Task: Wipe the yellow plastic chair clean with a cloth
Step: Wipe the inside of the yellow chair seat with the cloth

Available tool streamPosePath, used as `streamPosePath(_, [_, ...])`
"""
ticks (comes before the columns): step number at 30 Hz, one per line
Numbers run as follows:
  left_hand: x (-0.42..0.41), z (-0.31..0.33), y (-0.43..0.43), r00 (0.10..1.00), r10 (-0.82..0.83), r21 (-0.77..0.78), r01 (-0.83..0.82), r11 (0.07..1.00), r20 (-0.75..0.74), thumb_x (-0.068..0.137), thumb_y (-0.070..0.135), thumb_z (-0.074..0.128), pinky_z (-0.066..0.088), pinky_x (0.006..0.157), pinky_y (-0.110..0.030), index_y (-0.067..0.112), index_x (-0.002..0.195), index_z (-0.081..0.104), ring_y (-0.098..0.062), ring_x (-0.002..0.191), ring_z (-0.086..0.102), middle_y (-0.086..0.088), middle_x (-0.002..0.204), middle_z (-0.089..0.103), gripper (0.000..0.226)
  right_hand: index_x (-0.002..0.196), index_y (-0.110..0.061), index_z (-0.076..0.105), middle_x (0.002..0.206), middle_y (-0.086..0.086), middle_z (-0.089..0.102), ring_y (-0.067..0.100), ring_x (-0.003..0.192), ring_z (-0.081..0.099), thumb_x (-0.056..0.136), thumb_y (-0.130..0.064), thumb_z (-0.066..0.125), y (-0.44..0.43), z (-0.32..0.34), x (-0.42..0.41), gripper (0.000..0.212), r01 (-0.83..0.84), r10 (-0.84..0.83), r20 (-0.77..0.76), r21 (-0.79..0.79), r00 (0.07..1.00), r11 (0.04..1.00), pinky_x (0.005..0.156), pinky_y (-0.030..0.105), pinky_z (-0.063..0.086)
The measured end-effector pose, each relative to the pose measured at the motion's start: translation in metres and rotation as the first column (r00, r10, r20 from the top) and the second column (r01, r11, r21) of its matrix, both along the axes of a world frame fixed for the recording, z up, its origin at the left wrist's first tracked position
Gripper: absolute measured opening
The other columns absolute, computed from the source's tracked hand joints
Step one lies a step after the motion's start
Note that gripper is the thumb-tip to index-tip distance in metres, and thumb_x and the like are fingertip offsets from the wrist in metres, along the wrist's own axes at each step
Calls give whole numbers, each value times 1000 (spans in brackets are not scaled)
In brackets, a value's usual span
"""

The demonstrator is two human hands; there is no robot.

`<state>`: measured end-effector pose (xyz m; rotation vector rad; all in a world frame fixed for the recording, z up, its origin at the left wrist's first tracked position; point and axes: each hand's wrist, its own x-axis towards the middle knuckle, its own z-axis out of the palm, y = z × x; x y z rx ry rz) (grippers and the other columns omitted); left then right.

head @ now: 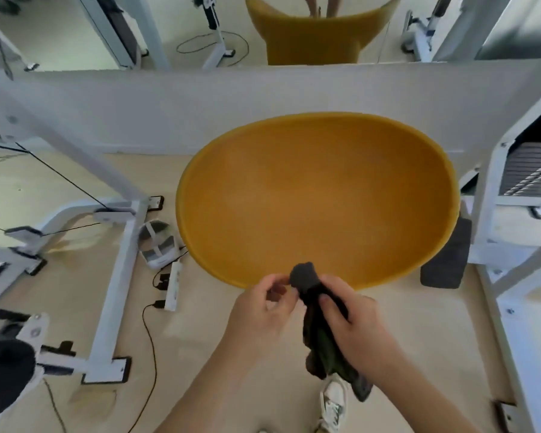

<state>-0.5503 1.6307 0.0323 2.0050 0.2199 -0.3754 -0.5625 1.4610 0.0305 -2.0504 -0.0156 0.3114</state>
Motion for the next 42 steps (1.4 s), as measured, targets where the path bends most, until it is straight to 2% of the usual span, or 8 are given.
streamPosePath(4, [55,-100,78,999,41,407,-27,913,-26,92,31,59,47,90,-31,25,119,57,-14,108,55,8,117,57,28,118,-37,60,90,-15,68,5,80,65,99,-15,48,6,-62,60,31,105,-107,-6,-129,994,986,70,25,51])
streamPosePath(7, [94,-183,116,974,-211,690,205,694,-78,95,22,53,46,92,-30,28,128,51,-17,119,45,5,128,51,34,118,-36,61,93,-9,67,11,80,66,101,-23,43,24,-113,103,28,26,-12,67,-221,998,975,69,30,53])
streamPosePath(12, [128,-303,100,793,-565,822,468,323,-229,93,18,54,39,99,-36,26,131,48,-22,123,42,2,130,49,40,116,-30,64,101,-3,64,21,67,61,93,-23,47,42,-204,158,29,-145,330,215,-594,919,792,55,30,47])
streamPosePath(20, [122,-425,106,608,-788,898,292,328,91,41,14,87,53,53,-31,20,77,70,-22,66,65,-3,72,66,41,109,-45,63,114,-7,68,26,101,66,61,-11,88,23,-357,177,64,-177,521,93,-878,849,445,70,44,47])
streamPosePath(24, [127,-448,121,404,-885,931,173,322,231,46,28,90,58,58,-31,20,87,76,-21,74,72,-5,83,75,44,144,-54,19,161,-11,16,30,150,7,98,-13,47,40,-420,175,68,-439,610,-160,-831,776,340,111,59,17])
streamPosePath(29, [139,-458,126,255,-942,966,79,244,217,57,28,79,53,44,-28,17,85,73,-19,60,68,-1,74,71,30,147,-55,2,157,-17,25,24,127,46,102,-10,28,58,-435,202,69,-390,706,-25,-847,708,361,90,46,35])
streamPosePath(36, [126,-456,115,298,-934,974,50,222,197,79,41,44,47,40,-26,17,87,70,-16,59,64,5,69,66,37,149,-47,8,143,-18,44,19,110,56,99,-27,28,63,-434,171,57,-482,835,116,-770,537,418,82,42,50])
streamPosePath(42, [106,-440,122,415,-862,922,116,369,292,84,58,44,53,55,-25,32,93,73,-11,80,66,15,88,70,40,150,-45,-4,159,-13,14,23,119,36,104,-36,26,75,-436,172,55,-494,855,-15,-822,518,285,87,43,49])
